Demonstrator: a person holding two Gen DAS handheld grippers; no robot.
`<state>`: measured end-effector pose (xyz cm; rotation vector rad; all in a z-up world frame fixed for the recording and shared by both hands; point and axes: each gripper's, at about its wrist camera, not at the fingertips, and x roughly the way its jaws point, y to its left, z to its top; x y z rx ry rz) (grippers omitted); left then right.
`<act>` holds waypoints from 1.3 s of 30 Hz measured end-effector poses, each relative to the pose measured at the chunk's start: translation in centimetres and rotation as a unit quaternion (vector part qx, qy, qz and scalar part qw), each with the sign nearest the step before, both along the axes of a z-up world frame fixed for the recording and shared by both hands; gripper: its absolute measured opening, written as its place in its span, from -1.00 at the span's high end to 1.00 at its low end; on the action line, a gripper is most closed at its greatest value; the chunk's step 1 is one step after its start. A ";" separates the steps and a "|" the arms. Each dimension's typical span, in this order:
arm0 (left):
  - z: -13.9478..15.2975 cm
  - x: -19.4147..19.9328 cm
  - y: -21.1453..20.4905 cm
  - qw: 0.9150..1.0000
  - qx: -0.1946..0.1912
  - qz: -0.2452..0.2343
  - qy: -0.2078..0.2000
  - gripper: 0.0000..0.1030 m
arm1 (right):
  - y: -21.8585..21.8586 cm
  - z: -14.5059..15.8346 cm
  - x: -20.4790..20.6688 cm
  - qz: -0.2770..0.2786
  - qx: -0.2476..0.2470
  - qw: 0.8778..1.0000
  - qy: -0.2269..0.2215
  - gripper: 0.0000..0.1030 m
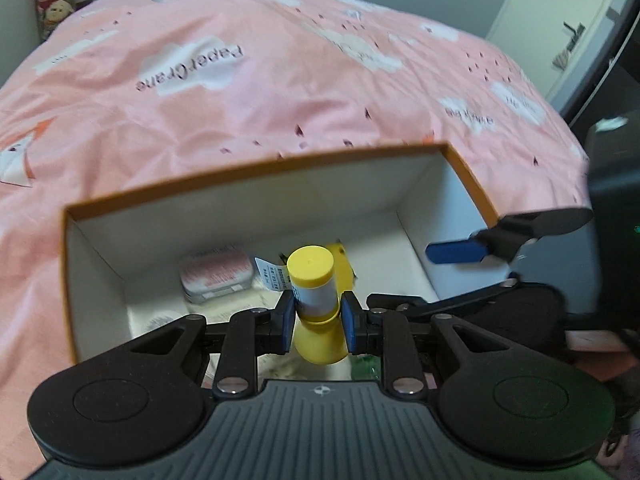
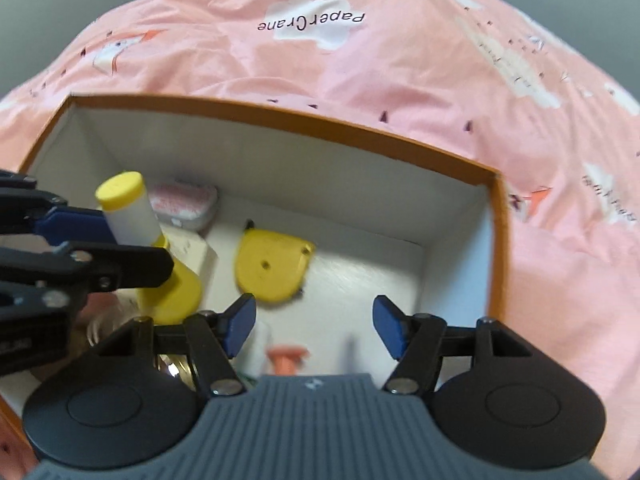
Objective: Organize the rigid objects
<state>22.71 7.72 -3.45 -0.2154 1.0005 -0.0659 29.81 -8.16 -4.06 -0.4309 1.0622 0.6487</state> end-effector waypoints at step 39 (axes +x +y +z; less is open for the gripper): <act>1.9 -3.9 -0.9 0.999 -0.018 -0.029 -0.014 -0.25 | -3.9 2.0 -5.9 0.063 -0.001 0.998 -0.008 -0.39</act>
